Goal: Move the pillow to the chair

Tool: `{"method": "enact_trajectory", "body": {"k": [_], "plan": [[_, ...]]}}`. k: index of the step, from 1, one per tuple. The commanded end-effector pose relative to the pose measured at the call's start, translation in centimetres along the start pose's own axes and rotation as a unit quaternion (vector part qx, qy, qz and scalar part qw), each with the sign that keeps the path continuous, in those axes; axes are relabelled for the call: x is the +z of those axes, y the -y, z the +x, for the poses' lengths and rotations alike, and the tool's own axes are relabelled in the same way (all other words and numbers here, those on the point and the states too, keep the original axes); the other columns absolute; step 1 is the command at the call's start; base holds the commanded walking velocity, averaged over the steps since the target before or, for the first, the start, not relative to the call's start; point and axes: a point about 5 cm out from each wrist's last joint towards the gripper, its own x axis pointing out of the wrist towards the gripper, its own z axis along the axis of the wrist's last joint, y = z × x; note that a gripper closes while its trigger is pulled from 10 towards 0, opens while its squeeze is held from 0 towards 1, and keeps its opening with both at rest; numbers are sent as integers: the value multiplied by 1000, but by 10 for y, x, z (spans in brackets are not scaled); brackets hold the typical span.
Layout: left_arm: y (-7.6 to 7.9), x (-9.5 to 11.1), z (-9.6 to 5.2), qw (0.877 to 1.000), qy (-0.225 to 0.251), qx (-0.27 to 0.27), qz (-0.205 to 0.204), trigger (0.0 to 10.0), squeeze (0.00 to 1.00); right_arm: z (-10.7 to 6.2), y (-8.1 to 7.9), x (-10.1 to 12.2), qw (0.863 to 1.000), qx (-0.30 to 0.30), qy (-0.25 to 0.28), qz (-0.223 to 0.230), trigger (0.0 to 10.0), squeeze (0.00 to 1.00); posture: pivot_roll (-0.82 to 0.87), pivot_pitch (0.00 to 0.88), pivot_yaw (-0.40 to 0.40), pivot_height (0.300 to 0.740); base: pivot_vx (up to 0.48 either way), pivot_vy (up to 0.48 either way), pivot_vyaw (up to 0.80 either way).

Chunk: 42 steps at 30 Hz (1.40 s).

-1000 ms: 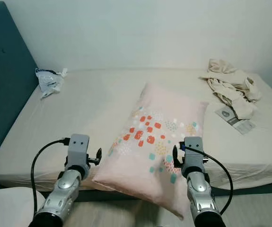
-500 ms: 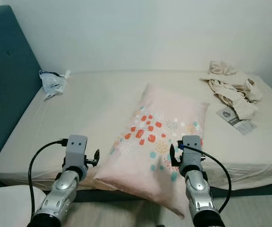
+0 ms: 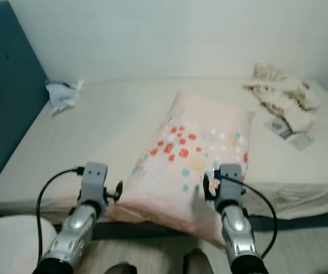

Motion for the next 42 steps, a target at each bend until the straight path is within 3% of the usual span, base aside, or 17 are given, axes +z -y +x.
{"method": "enact_trajectory", "body": {"k": [1, 3, 4, 9, 12, 13, 17, 18, 20, 22, 23, 24, 30, 35, 36, 40, 42], "plan": [[1, 0, 0, 999, -15, -22, -37, 10000, 0, 0, 1, 3, 1000, -4, 8, 5, 10000, 0, -38, 93, 35, 622, 0, 0, 0], [-2, 1, -1, 997, -21, -33, -73, 10000, 0, 0, 1, 3, 1000, -2, 6, 4, 10000, 0, -40, 95, 36, 622, 0, 0, 0], [-9, 1, -2, 991, -30, -38, -122, 10000, 0, 0, 1, 5, 1000, 2, 12, 7, 10000, 0, -41, 99, 39, 612, 0, 0, 0], [-19, 0, -9, 977, -48, -72, -193, 10000, 0, 2, 5, 10, 1000, -5, 22, 11, 10000, 0, -41, 101, 39, 602, 0, 0, 0], [-20, 2, -21, 951, -52, -129, -275, 10000, 0, 3, 6, 12, 1000, -6, 25, 14, 10000, 0, -35, 106, 40, 602, 0, 0, 0], [-20, 2, -21, 951, -52, -129, -275, 10000, 0, 3, 6, 12, 1000, -6, 25, 14, 10000, 0, -35, 106, 40, 602, 0, 0, 0], [-20, 3, -41, 906, -44, -194, -373, 10000, 0, 5, 6, 15, 999, -5, 28, 19, 10000, 0, -27, 112, 36, 602, 0, 0, 0], [-20, 3, -41, 906, -44, -194, -373, 10000, 0, 5, 6, 15, 999, -5, 28, 19, 10000, 0, -27, 112, 36, 602, 0, 0, 0], [-18, 1, -46, 894, -37, -202, -397, 10000, 0, 5, 5, 16, 999, 2, 32, 23, 10000, 0, -25, 113, 34, 592, 0, 0, 0], [-16, -2, -46, 899, -36, -195, -390, 10000, 0, 6, 4, 16, 999, 6, 32, 23, 10000, 0, -23, 117, 30, 587, 0, 0, 0], [-8, -13, -46, 916, -49, -184, -354, 10000, 0, 7, 2, 19, 999, 14, 36, 22, 10000, 0, -22, 120, 25, 582, 0, 0, 0], [-3, -18, -46, 918, -55, -187, -345, 10000, 0, 7, 0, 21, 999, 20, 39, 21, 10000, 0, -22, 120, 25, 582, 0, 0, 0], [11, -22, -48, 918, -76, -209, -329, 10000, 0, 10, -7, 30, 997, 49, 56, 15, 10000, 0, -32, 129, 12, 582, 0, 0, 0], [13, -25, -46, 920, -90, -196, -328, 10000, 0, 10, -12, 36, 995, 70, 70, 14, 10000, 0, -41, 134, 4, 582, 0, 0, 0], [14, -22, -42, 916, -79, -186, -347, 10000, 0, 10, -13, 37, 994, 77, 73, 13, 10000, 0, -42, 136, -3, 582, 0, 0, 0], [17, -18, -38, 912, -64, -185, -359, 10000, 0, 10, -12, 37, 994, 77, 72, 13, 10000, 0, -46, 137, -8, 582, 0, 0, 0], [30, -8, -23, 912, -47, -196, -356, 10000, 0, 10, -9, 38, 995, 75, 71, 15, 10000, 0, -53, 137, -24, 582, 0, 0, 0]]}}
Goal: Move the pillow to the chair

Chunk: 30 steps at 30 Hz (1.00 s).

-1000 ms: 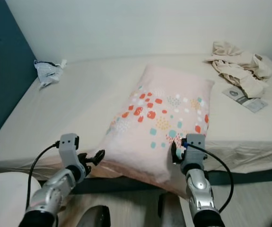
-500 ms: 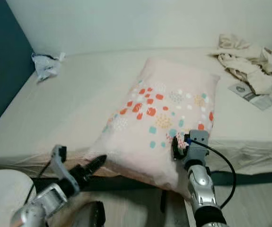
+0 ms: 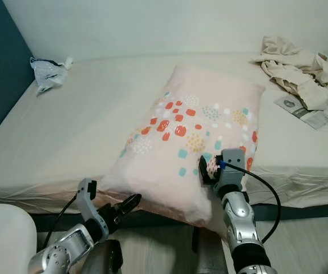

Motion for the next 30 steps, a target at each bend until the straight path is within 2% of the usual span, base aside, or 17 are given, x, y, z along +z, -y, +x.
{"method": "enact_trajectory", "body": {"k": [1, 2, 7, 12, 13, 17, 21, 26, 27, 28, 30], "plan": [[4, -1, 13, 1000, 5, -1, 1, 10000, 0, 0, -2, -1, 1000, 6, -5, 7, 10000, 0, -56, 137, -24, 582, 0, 0, 0], [4, -1, 13, 1000, 5, -1, 1, 10000, 0, 0, -2, -1, 1000, 6, -5, 7, 10000, 0, -56, 137, -24, 582, 0, 0, 0], [19, 6, 33, 999, 20, -27, -26, 10000, 0, 2, -2, 2, 1000, 8, -2, 8, 10000, 0, -65, 135, -18, 582, 0, 0, 0], [27, 1, 45, 999, 21, -21, -36, 9843, 0, 1, -2, 2, 1000, 8, 0, 9, 10000, 0, -67, 135, -16, 582, 0, 0, 0], [27, 0, 46, 999, 22, -19, -36, 0, 0, 0, -2, 2, 1000, 7, 0, 10, 10000, 0, -65, 134, -16, 582, 0, 0, 0], [26, 0, 49, 999, 32, -13, -33, 0, 0, 1, -3, 2, 1000, 7, 0, 12, 10000, 0, -64, 134, -13, 582, 0, 0, 0], [23, -1, 48, 1000, 16, -10, 1, 0, 0, 1, -4, 4, 1000, 7, 6, 18, 10000, 0, -58, 131, -9, 582, 0, 0, 0], [22, 3, 49, 1000, 17, -2, 16, 0, 0, 2, -5, 5, 1000, 8, 8, 18, 10000, 0, -58, 131, -9, 582, 0, 0, 0], [19, 11, 52, 998, 16, 11, 54, 0, 0, 1, -5, 5, 1000, 8, 11, 19, 10000, 0, -56, 125, -4, 582, 0, 0, 0], [19, 11, 52, 998, 16, 11, 54, 0, 0, 1, -5, 5, 1000, 8, 11, 19, 10000, 0, -56, 125, -4, 582, 0, 0, 0], [16, 23, 56, 993, 7, 19, 118, 0, 0, 1, -5, 6, 1000, 4, 14, 20, 10000, 0, -57, 120, 3, 582, 0, 0, 0]]}}
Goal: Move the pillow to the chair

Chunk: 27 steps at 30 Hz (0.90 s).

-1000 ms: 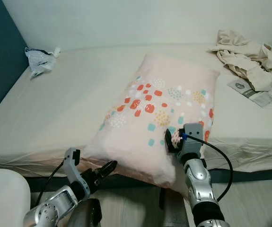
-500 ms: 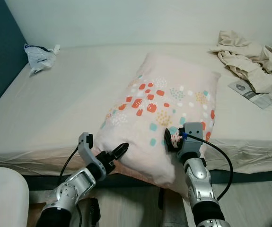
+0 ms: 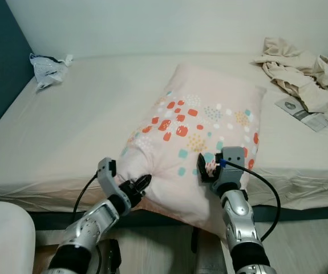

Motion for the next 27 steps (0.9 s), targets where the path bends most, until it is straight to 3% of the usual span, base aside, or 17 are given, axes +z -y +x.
{"method": "enact_trajectory", "body": {"k": [1, 4, 7, 9, 11, 13, 14, 15, 16, 18, 19, 22, 23, 24, 25, 27], "plan": [[-8, 13, 3, 997, -10, 16, 73, 0, 0, -2, -1, -3, 1000, -3, -4, 4, 10000, 0, -57, 120, 5, 582, 0, 0, 0], [-9, 39, 10, 991, -2, 18, 130, 0, 0, -3, 1, -3, 1000, -11, -2, 5, 10000, 0, -55, 118, 12, 582, 0, 0, 0], [-6, 53, 14, 988, 6, 14, 152, 0, 0, -4, 2, -3, 1000, -14, -1, 7, 10000, 0, -54, 117, 14, 582, 0, 0, 0], [2, 84, 23, 978, 23, 7, 208, 0, 0, -4, 4, -4, 1000, -21, -1, 10, 10000, 0, -52, 115, 16, 582, 0, 0, 0], [7, 100, 27, 968, 29, 10, 247, 0, 0, -4, 4, -4, 1000, -23, -1, 11, 10000, 0, -54, 112, 20, 582, 0, 0, 0], [8, 104, 28, 966, 31, 13, 258, 0, 0, -4, 4, -4, 1000, -23, -1, 11, 10000, 0, -54, 112, 20, 582, 0, 0, 0], [10, 113, 30, 957, 35, 25, 285, 0, 0, -4, 4, -4, 1000, -24, -1, 11, 10000, 0, -54, 112, 20, 582, 0, 0, 0], [12, 132, 32, 937, 49, 59, 342, 0, 0, -4, 4, -4, 1000, -25, 0, 12, 10000, 0, -59, 110, 25, 582, 0, 0, 0], [12, 132, 32, 937, 49, 59, 342, 0, 0, -4, 4, -4, 1000, -25, 0, 12, 10000, 0, -59, 110, 25, 582, 0, 0, 0], [14, 145, 32, 917, 63, 87, 384, 0, 0, -5, 4, -4, 1000, -26, 0, 12, 10000, 0, -59, 110, 25, 582, 0, 0, 0], [14, 145, 32, 917, 63, 87, 384, 0, 0, -5, 4, -4, 1000, -26, 0, 12, 10000, 0, -59, 110, 25, 582, 0, 0, 0], [23, 164, 34, 890, 97, 112, 432, 0, 0, -5, 7, -4, 999, -33, -1, 10, 10000, 0, -62, 119, 25, 582, 0, 0, 0], [23, 164, 34, 890, 97, 112, 432, 0, 0, -5, 7, -4, 999, -33, -1, 10, 10000, 0, -62, 119, 25, 582, 0, 0, 0], [27, 174, 34, 876, 117, 129, 450, 0, 0, -6, 8, -4, 999, -36, -2, 9, 10000, 0, -62, 123, 23, 582, 0, 0, 0], [28, 179, 33, 870, 127, 138, 456, 0, 0, -6, 9, -4, 999, -37, -2, 9, 10000, 0, -62, 124, 21, 582, 0, 0, 0], [32, 191, 31, 865, 154, 152, 454, 0, 0, -5, 10, -3, 999, -39, -2, 9, 10000, 0, -62, 126, 18, 582, 0, 0, 0]]}}
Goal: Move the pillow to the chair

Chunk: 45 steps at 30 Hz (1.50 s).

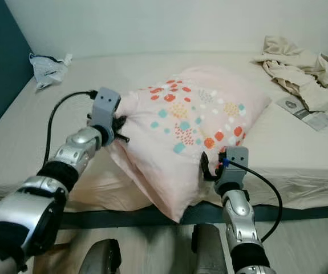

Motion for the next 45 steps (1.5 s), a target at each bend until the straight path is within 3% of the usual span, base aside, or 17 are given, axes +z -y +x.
{"method": "enact_trajectory", "body": {"k": [1, 7, 13, 14, 15, 16, 23, 25, 33, 34, 36, 38, 39, 41, 42, 44, 45], "plan": [[-20, 18, 0, 998, 36, 46, 18, 0, 0, -3, 4, -3, 1000, -9, -5, 2, 10000, 0, -62, 126, 18, 582, 0, 0, 0], [-32, 49, 3, 995, 81, 61, 20, 0, 0, -2, 4, -3, 1000, -8, -6, 0, 10000, 0, -57, 126, 11, 582, 0, 0, 0], [-28, 49, 5, 996, 75, 39, 21, 0, 0, -1, 2, -4, 1000, -7, -9, 1, 10000, 0, -53, 127, 12, 582, 0, 0, 0], [-26, 46, 5, 997, 69, 34, 20, 1333, 0, -1, 1, -5, 1000, -7, -10, 2, 10000, 0, -50, 130, 14, 582, 0, 0, 0], [-26, 46, 5, 997, 69, 34, 20, 1333, 0, -1, 1, -5, 1000, -7, -10, 2, 10000, 0, -50, 130, 14, 582, 0, 0, 0], [-22, 36, 5, 998, 52, 20, 9, 10000, 1000, -2, 1, -6, 1000, -7, -11, 4, 10000, 0, -49, 131, 13, 582, 0, 0, 0], [-15, 13, 1, 999, 24, -2, -29, 10000, 1000, -3, -2, -8, 1000, -5, -14, 6, 10000, 0, -44, 134, 8, 582, 0, 0, 0], [-19, 7, -1, 999, 19, 1, -45, 10000, 1000, -2, -2, -8, 1000, -2, -16, 6, 10000, 0, -43, 135, 6, 582, 0, 0, 0], [-33, -1, -5, 998, 2, 36, -42, 10000, 1000, -1, -3, -7, 1000, 0, -15, 5, 10000, 0, -44, 134, 3, 582, 0, 0, 0], [-48, -8, -11, 995, -8, 63, -73, 10000, 0, 0, -3, -6, 1000, 0, -14, 4, 10000, 0, -42, 130, 5, 582, 0, 0, 0], [-54, -10, -13, 993, -8, 69, -92, 10000, 0, 0, -3, -6, 1000, 1, -14, 3, 10000, 0, -42, 130, 5, 582, 0, 0, 0], [-55, -15, -18, 989, 8, 13, -149, 10000, 0, -1, -2, -6, 1000, -1, -14, 5, 10000, 0, -36, 127, 6, 582, 0, 0, 0], [-55, -15, -18, 989, 8, 13, -149, 10000, 0, -1, -2, -6, 1000, -1, -14, 5, 10000, 0, -36, 127, 6, 582, 0, 0, 0], [-36, -38, -35, 978, 5, -169, -123, 10000, 0, -1, -2, -8, 1000, 0, -16, 5, 10000, 0, -33, 121, 7, 582, 0, 0, 0], [-36, -38, -35, 978, 5, -169, -123, 10000, 0, -1, -2, -8, 1000, 0, -16, 5, 10000, 0, -33, 121, 7, 582, 0, 0, 0], [-17, -72, -63, 946, -62, -307, -86, 10000, 0, -1, -3, -9, 1000, 2, -17, 5, 10000, 0, -33, 120, 12, 582, 0, 0, 0], [-17, -72, -63, 946, -62, -307, -86, 10000, 0, -1, -3, -9, 1000, 2, -17, 5, 10000, 0, -33, 120, 12, 582, 0, 0, 0]]}}
